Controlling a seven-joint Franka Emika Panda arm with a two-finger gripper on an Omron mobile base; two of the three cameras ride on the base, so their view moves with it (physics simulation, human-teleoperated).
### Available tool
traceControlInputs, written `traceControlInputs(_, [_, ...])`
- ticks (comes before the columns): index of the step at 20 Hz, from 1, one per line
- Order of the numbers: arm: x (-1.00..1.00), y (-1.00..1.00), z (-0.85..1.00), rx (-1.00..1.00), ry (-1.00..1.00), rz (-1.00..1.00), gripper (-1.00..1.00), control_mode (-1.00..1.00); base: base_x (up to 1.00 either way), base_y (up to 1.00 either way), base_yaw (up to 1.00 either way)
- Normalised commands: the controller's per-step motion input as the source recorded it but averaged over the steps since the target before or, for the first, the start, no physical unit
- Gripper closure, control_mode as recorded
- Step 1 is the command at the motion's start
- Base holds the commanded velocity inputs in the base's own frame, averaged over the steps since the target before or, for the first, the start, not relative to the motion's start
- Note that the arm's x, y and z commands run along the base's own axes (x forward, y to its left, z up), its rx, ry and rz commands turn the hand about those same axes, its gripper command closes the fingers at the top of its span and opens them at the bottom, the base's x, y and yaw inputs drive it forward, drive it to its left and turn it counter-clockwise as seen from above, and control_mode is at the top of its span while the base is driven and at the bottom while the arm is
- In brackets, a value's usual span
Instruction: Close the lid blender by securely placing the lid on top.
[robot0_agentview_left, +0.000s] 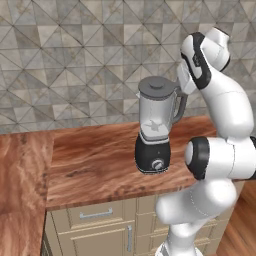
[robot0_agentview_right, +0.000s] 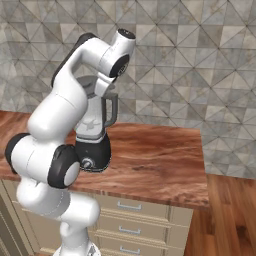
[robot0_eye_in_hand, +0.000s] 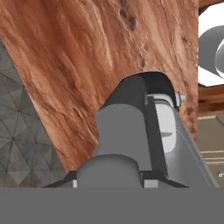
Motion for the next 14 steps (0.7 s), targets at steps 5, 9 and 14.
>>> traceControlInputs(5, [0.27,0.00,0.00,-0.08,0.00,0.00,1.00,-1.00,0.00,0.00,0.00])
traceControlInputs(9, [-0.01,0.01,0.06,-0.06,0.00,0.00,1.00,-1.00,0.00,0.00,0.00])
traceControlInputs(14, [-0.34,0.03,0.21,-0.02,0.05,-0.01,1.00,-1.00,0.00,0.00,0.00])
